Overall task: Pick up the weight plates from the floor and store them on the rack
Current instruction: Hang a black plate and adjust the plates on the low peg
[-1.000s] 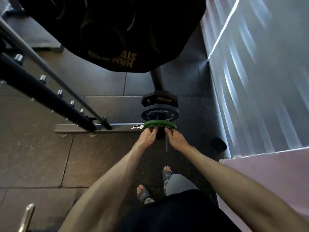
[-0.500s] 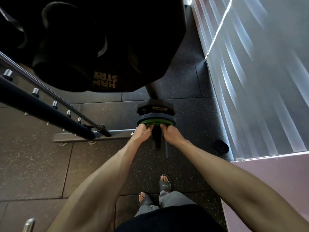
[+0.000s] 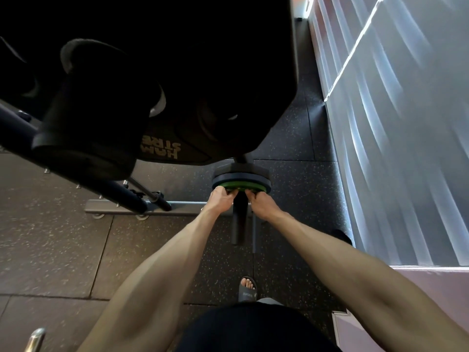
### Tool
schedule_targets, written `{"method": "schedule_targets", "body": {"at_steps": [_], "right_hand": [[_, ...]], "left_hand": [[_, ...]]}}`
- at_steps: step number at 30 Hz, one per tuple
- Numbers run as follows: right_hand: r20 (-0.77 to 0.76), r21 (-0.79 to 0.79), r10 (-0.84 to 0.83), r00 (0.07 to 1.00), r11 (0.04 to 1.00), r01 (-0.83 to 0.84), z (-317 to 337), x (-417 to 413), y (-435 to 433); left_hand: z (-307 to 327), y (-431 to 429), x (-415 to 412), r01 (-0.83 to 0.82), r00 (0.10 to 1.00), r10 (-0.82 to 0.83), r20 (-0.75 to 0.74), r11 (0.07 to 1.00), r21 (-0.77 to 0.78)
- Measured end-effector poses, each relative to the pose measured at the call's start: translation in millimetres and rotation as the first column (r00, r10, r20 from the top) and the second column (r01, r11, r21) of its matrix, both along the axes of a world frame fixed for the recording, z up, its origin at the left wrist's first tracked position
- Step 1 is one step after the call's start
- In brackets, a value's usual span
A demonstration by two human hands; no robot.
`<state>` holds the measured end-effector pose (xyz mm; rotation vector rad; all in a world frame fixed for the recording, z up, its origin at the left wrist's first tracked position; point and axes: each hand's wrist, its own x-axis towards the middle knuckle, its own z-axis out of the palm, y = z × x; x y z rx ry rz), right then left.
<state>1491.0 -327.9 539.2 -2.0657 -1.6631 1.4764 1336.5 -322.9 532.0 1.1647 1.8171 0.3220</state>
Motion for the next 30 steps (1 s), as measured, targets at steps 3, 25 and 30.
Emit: {"method": "schedule_targets", "body": {"at_steps": [3,25,30], "right_hand": [[0.028,-0.009,0.019,0.999,1.0,-0.019,7.0,-1.0,-1.4],[0.053,0.705,-0.184,0.981,0.703,0.094,228.3,-47.0,-112.6],[-0.052,0.807,-0.27,0.961,0.556,0.2,287.4,-47.5,-137.8]], "left_hand": [[5.7,-4.3,0.0,0.005,1.0,-0.005,-0.015,1.0,-0.003],[263.6,-97.5,-102.3,-0.389,0.92,0.262,0.293,0.707,0.591],[318.4,-127.2,-110.2,-0.429,0.902,0.347,0.258,0.648,0.63]]}}
